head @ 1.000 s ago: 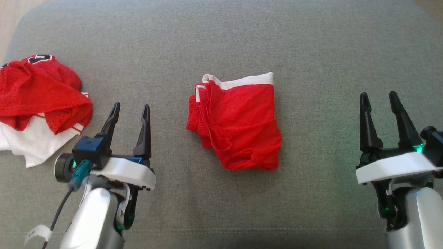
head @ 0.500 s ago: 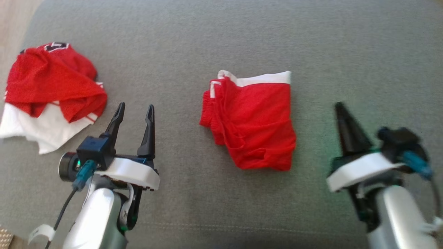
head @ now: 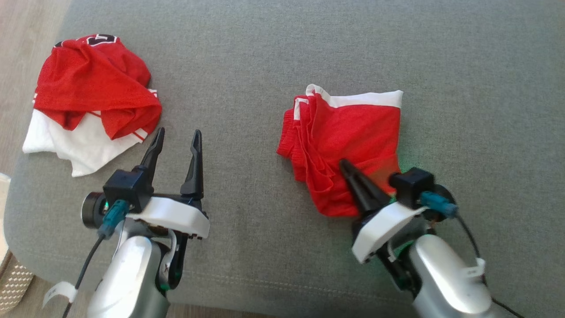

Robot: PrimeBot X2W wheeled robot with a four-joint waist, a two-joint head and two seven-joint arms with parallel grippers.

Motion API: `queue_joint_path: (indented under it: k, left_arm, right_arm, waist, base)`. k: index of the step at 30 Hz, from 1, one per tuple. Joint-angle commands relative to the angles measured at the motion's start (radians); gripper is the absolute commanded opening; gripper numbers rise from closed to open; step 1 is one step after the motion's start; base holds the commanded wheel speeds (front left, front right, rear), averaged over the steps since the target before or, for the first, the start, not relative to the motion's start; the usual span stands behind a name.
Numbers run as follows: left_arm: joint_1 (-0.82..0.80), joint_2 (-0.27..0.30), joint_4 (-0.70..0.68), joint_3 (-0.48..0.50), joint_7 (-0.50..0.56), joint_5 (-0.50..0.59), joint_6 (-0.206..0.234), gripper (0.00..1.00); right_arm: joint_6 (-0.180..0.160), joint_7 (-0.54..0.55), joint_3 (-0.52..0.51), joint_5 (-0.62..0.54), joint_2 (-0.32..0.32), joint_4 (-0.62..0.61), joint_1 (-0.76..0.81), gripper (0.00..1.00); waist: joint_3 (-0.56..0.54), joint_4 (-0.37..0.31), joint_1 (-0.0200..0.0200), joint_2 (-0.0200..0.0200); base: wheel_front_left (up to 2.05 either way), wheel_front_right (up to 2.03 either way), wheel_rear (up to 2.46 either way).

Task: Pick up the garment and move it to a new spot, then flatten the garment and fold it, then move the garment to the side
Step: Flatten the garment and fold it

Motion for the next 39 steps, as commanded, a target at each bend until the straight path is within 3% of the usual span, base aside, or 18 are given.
queue_joint_path:
  k: [1,17,23,28,29,30,31,39]
  left_arm:
    - [-0.035,0.012,-0.027,0.031,-0.012,-0.005,-0.001,1.00]
    - [-0.040,0.001,-0.030,0.039,-0.013,0.006,-0.010,1.00]
    - [-0.024,0.006,-0.030,0.052,-0.013,0.010,-0.007,1.00]
    - [-0.008,0.017,-0.031,0.064,-0.013,0.012,-0.002,1.00]
    - [-0.005,0.019,-0.032,0.066,-0.013,0.012,0.000,1.00]
    - [0.000,0.021,-0.032,0.068,-0.013,0.012,0.001,1.00]
    - [0.004,0.023,-0.032,0.070,-0.013,0.010,0.002,1.00]
    - [0.034,0.037,-0.040,0.077,-0.011,0.000,0.006,1.00]
  right_arm:
    - [0.004,-0.020,0.047,0.016,0.019,-0.017,-0.035,0.00]
    - [0.004,-0.033,0.330,0.069,0.026,0.074,-0.131,0.00]
    - [0.004,-0.084,0.273,0.100,0.026,0.046,-0.126,0.00]
    - [0.004,-0.108,0.109,0.081,0.025,-0.022,-0.090,0.00]
    - [0.004,-0.108,0.063,0.072,0.024,-0.038,-0.076,0.27]
    - [0.004,-0.106,0.015,0.055,0.021,-0.055,-0.062,0.73]
    - [0.004,-0.104,-0.032,0.034,0.018,-0.073,-0.049,1.00]
    - [0.004,-0.063,-0.282,-0.046,0.015,-0.194,0.052,1.00]
  waist:
    - [0.001,0.000,0.0000,0.0000]
    - [0.004,-0.007,0.0000,0.0000]
    - [-0.017,-0.030,0.0000,0.0000]
    - [-0.051,-0.064,0.0000,0.0000]
    - [-0.057,-0.071,0.0000,0.0000]
    - [-0.065,-0.078,0.0000,0.0000]
    - [-0.072,-0.085,0.0000,0.0000]
    - [-0.120,-0.123,0.0000,0.0000]
  base:
    - [0.00,0.00,0.00]
    - [0.00,0.00,0.00]
    - [0.00,0.00,0.00]
    - [0.00,0.00,0.00]
    - [0.00,0.00,0.00]
    - [0.00,0.00,0.00]
    - [0.00,0.00,0.00]
    - [0.00,0.00,0.00]
